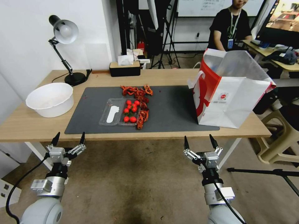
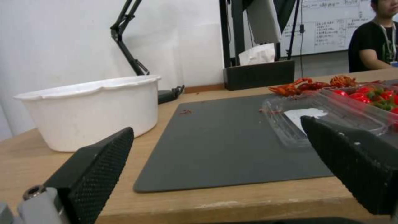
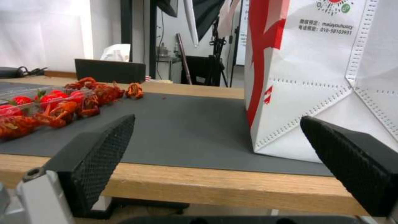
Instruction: Pick up the trash from the table and place it into the takeout bag.
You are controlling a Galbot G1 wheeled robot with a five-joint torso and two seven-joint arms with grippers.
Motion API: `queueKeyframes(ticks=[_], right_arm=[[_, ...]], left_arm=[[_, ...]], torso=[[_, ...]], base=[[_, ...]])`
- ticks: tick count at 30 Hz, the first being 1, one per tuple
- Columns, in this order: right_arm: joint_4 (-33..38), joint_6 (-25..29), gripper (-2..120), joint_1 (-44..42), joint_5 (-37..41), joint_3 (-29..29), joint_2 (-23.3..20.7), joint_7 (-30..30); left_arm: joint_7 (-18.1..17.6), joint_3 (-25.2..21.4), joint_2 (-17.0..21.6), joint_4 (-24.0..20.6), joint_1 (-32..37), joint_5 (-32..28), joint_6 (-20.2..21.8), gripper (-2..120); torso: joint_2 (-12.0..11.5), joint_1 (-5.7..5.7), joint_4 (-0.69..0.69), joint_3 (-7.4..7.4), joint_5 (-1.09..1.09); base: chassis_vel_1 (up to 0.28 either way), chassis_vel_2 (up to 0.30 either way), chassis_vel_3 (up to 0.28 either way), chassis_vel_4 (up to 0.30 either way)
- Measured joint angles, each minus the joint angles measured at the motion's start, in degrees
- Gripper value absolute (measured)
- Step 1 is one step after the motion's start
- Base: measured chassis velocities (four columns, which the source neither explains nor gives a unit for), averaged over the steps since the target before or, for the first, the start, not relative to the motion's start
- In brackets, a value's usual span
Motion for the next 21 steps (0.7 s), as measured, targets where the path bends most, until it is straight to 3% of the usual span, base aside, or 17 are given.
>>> queueKeyframes(ticks=[21], right_arm=[[-0.27, 0.30, 100, -0.12, -0.14, 0.10, -0.02, -0.20]], left_arm=[[0.15, 0.14, -0.15, -0.10, -0.08, 0.02, 0.01, 100]], torso=[[0.00, 0.00, 0.00, 0.00, 0.00]], base=[[0.000, 0.000, 0.000, 0.000]])
